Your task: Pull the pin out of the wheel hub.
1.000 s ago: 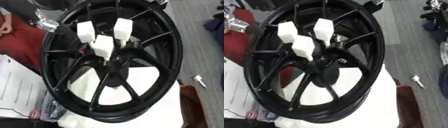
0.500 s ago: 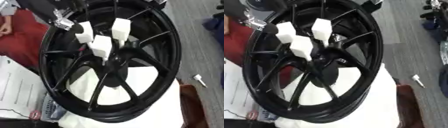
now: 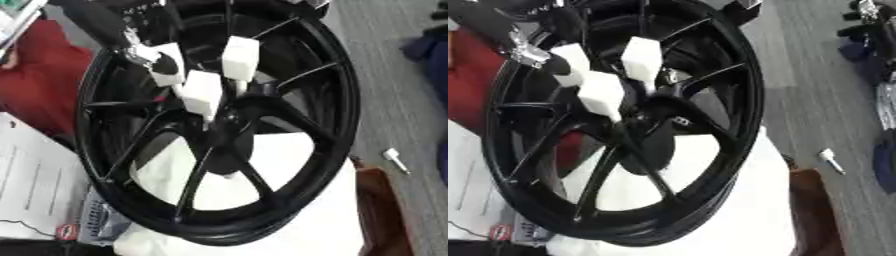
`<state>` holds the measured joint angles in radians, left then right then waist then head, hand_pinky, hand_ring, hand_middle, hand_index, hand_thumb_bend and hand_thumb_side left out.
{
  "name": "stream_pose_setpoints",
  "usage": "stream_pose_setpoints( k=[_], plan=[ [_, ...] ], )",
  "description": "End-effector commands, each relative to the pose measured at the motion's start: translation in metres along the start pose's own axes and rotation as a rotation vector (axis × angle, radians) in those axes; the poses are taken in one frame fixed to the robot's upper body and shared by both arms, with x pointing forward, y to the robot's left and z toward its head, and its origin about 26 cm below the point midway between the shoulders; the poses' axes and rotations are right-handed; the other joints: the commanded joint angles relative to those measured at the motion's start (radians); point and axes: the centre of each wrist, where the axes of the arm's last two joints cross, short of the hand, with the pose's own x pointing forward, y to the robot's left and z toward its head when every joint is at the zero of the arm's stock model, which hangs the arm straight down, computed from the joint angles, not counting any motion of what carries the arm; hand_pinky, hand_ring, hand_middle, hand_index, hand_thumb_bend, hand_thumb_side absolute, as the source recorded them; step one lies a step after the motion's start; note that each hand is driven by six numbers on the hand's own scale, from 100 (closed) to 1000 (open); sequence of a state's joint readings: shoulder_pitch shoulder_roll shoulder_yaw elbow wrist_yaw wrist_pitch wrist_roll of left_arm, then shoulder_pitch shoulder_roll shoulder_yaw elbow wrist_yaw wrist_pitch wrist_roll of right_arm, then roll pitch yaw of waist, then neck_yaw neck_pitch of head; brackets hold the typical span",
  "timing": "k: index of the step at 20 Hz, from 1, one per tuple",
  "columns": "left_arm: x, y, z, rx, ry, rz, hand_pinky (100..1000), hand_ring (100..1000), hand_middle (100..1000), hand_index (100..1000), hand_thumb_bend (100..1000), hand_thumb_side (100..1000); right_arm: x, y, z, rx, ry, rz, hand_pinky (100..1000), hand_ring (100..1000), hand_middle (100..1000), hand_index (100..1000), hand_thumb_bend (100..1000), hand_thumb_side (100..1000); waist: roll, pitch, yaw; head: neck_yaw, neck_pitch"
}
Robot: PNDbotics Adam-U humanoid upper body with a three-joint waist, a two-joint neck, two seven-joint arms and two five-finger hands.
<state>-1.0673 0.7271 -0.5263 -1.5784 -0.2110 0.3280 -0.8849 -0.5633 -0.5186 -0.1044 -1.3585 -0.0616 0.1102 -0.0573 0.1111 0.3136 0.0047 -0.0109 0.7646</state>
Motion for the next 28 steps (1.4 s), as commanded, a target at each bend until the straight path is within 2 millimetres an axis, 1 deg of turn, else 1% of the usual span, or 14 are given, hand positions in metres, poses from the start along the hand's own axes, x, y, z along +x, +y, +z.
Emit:
stream_pose_setpoints(
  k=[1,5,11,13,17,18,19,20,21,22,23,24,26,28],
  plan=[
    [-0.0038,0.0043,0.0016,-0.010,0.045,-0.004,814,802,743,837,572,480,0.0115,-0.0069,-0.0045,-0.017,-0.034,0.002,853,686,731,813,100,851,-0.009,-0.026,-0.002,0.004,0.005],
    [-0.0100,0.0010,-0.0031,-0.023,0.058,-0.009,805,789,729,826,564,472,0.0110,-0.0073,-0.0041,-0.020,-0.032,-0.003,853,686,731,813,100,853,-0.008,-0.025,-0.002,0.008,0.005],
    [-0.0109,0.0018,-0.0037,-0.019,0.061,-0.011,778,752,684,794,529,471,0.0097,-0.0068,-0.0036,-0.019,-0.027,-0.013,854,686,728,813,100,855,-0.009,-0.027,-0.002,0.014,0.005],
    [-0.0116,0.0017,-0.0039,-0.018,0.070,-0.011,773,744,669,783,510,463,0.0092,-0.0069,-0.0034,-0.018,-0.026,-0.014,853,686,726,813,100,856,-0.009,-0.027,-0.002,0.016,0.005],
    [-0.0116,0.0021,-0.0039,-0.013,0.069,-0.016,759,722,624,750,439,430,0.0084,-0.0070,-0.0030,-0.018,-0.024,-0.020,854,687,726,814,100,858,-0.009,-0.027,-0.002,0.018,0.005],
    [-0.0113,0.0024,-0.0036,-0.011,0.067,-0.019,750,710,600,726,400,389,0.0082,-0.0070,-0.0029,-0.018,-0.024,-0.021,854,687,726,814,100,859,-0.009,-0.027,-0.002,0.019,0.005],
    [-0.0110,0.0029,-0.0031,-0.008,0.065,-0.023,745,703,588,715,396,377,0.0080,-0.0071,-0.0029,-0.019,-0.023,-0.023,854,686,726,814,100,860,-0.009,-0.027,-0.002,0.020,0.005],
    [-0.0109,0.0033,-0.0027,-0.005,0.064,-0.026,735,689,562,686,378,329,0.0079,-0.0073,-0.0028,-0.020,-0.023,-0.025,854,685,726,814,100,860,-0.009,-0.027,-0.002,0.020,0.005],
    [-0.0108,0.0036,-0.0024,-0.001,0.065,-0.029,733,687,559,682,375,322,0.0079,-0.0074,-0.0028,-0.021,-0.023,-0.026,854,685,726,814,100,860,-0.010,-0.026,-0.002,0.020,0.005],
    [-0.0108,0.0038,-0.0021,0.003,0.067,-0.032,718,668,532,621,341,250,0.0080,-0.0076,-0.0028,-0.022,-0.023,-0.027,854,684,726,814,100,860,-0.010,-0.026,-0.002,0.020,0.005],
    [-0.0109,0.0037,-0.0020,0.009,0.071,-0.035,712,657,516,596,334,227,0.0081,-0.0078,-0.0029,-0.023,-0.024,-0.029,854,684,727,814,100,861,-0.010,-0.025,-0.003,0.020,0.005],
    [-0.0110,0.0035,-0.0020,0.014,0.074,-0.038,705,647,503,577,313,176,0.0082,-0.0078,-0.0030,-0.023,-0.024,-0.030,854,684,727,814,100,862,-0.011,-0.025,-0.003,0.020,0.005],
    [-0.0104,0.0034,-0.0018,0.028,0.083,-0.047,693,627,473,533,301,154,0.0084,-0.0078,-0.0031,-0.023,-0.025,-0.032,854,683,727,814,100,864,-0.011,-0.025,-0.003,0.020,0.005],
    [-0.0096,0.0042,-0.0006,0.044,0.089,-0.050,688,616,455,505,325,124,0.0083,-0.0077,-0.0031,-0.023,-0.024,-0.034,854,683,727,815,100,865,-0.012,-0.026,-0.003,0.021,0.005]
  ],
)
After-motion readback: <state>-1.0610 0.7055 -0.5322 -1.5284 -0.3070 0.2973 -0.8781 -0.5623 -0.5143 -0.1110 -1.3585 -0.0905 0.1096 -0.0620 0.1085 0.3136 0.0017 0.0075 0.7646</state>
